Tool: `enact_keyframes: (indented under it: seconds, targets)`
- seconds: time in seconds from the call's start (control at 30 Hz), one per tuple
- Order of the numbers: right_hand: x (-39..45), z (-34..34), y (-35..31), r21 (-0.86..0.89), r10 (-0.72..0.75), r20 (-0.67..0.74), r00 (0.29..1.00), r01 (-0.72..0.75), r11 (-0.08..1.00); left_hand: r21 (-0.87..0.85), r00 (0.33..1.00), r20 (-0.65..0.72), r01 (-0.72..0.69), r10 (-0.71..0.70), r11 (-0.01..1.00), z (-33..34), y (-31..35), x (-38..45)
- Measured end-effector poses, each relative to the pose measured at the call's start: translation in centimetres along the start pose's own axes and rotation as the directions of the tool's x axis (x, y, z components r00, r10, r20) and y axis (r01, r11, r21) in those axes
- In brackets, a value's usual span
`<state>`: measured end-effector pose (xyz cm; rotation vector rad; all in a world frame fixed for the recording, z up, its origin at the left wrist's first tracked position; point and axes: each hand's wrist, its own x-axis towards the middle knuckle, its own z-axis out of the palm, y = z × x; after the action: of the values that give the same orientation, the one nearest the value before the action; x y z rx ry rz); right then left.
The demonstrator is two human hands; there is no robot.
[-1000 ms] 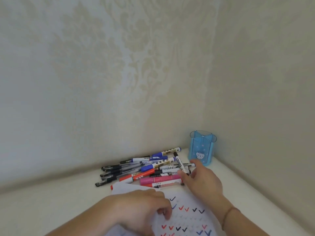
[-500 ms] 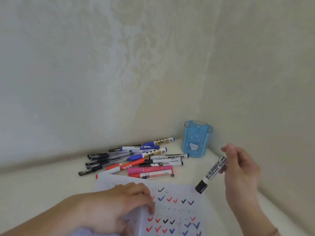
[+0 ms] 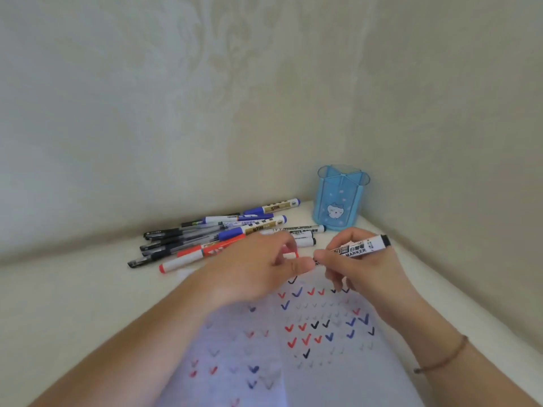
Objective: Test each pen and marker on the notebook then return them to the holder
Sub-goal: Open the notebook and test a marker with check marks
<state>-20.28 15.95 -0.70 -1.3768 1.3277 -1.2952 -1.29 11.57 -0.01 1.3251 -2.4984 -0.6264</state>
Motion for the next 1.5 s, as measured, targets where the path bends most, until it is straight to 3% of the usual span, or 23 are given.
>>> enact_keyframes:
  seconds: [0.1,0.23,0.5,0.6,0.67,0.77,0.83,1.0,1.13,1.23,1.3,1.5]
  targets:
    - [0.0,0.6,0.4,0.069,-0.014,0.035,0.999,0.011,0.998,0.122,0.964,-0.181,-0.174,0.194,0.977,2.8,0.0,0.8]
    - [0.3,0.6,0.6,0.003,-0.07,0.005,0.998,0.07,0.998,-0.015,0.943,-0.209,-0.269,0.26,0.963,4.3,-0.4,0.7]
    - [-0.1,0.0,0.2,-0.029,-0.196,0.141,0.97,0.202,0.979,-0.154,0.911,-0.199,-0.392,0.36,0.907,4.1,-0.8,0.1]
    - [-0.1,-0.3,0.0,0.004,-0.227,0.109,0.968,0.228,0.974,-0.206,0.941,-0.084,-0.337,0.327,0.919,3.4,-0.8,-0.2]
    - [-0.3,-1.0,-0.7,0.14,-0.264,0.061,0.963,0.254,0.957,-0.204,0.965,0.006,-0.254,0.261,0.945,2.7,-1.4,-0.4]
    - [-1.5,-1.8,-2.5,0.297,-0.3,0.214,0.93,0.231,0.927,-0.11,0.951,0.07,-0.292,0.301,0.95,2.0,-2.0,-0.5]
    - [-2.4,-1.2,-3.4,0.241,-0.28,0.289,0.915,0.214,0.947,-0.039,0.939,0.12,-0.319,0.322,0.947,2.1,-1.9,-0.7]
    - [-3.6,1.1,-1.0,-0.011,-0.152,0.169,0.974,0.156,0.988,-0.075,0.945,0.124,-0.295,0.303,0.952,2.1,-1.8,-0.9]
    - [-5.7,1.4,1.7,-0.024,-0.072,0.09,0.993,0.075,0.997,-0.008,0.939,0.116,-0.326,0.325,0.945,2.4,-2.0,-0.9]
    - [-6.7,1.8,2.1,-0.112,-0.081,0.126,0.989,0.096,0.989,-0.088,0.925,0.264,-0.257,0.271,0.962,1.5,-1.7,-1.0]
    - [-7.0,2.1,2.1,-0.198,-0.101,0.077,0.992,0.115,0.973,-0.122,0.905,0.344,-0.22,0.249,0.968,0.9,-1.7,-1.0]
    - [-7.1,1.8,2.4,-0.235,-0.092,0.122,0.988,0.118,0.965,-0.126,0.865,0.428,-0.231,0.263,0.965,0.6,-1.7,-1.0]
